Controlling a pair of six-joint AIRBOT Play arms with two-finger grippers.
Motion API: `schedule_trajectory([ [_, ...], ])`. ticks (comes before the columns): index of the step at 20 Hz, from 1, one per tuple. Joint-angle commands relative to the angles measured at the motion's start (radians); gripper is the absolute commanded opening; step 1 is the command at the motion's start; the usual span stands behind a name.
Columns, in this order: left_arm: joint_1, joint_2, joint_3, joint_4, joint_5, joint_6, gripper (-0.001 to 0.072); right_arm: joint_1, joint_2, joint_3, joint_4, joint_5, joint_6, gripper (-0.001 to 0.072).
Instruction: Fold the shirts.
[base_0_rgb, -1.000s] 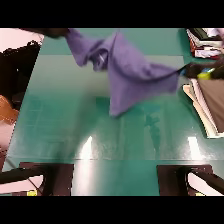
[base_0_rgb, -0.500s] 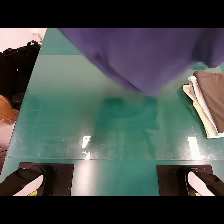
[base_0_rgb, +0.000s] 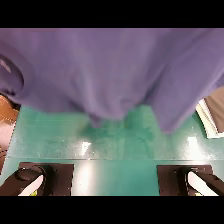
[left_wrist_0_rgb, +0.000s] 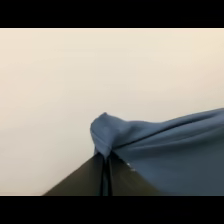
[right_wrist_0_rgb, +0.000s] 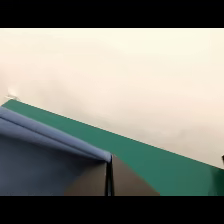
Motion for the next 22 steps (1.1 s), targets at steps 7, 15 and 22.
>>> schedule_trajectory([
  [7,0.117,-0.42,-0.257,0.245,-0.182,-0.153,0.0022,0.153,-0.403,-0.241,-0.006,0.081,0.068,0.0017],
  [15,0.187,-0.851,-0.336,-0.143,0.006,0.005,0.0023,0.229,-0.765,-0.288,-0.003,-0.109,0.071,0.0018],
  [22,0.193,-0.884,-0.299,-0.139,0.022,0.006,0.0588,0.223,-0.811,-0.245,-0.002,-0.148,0.071,0.0387],
])
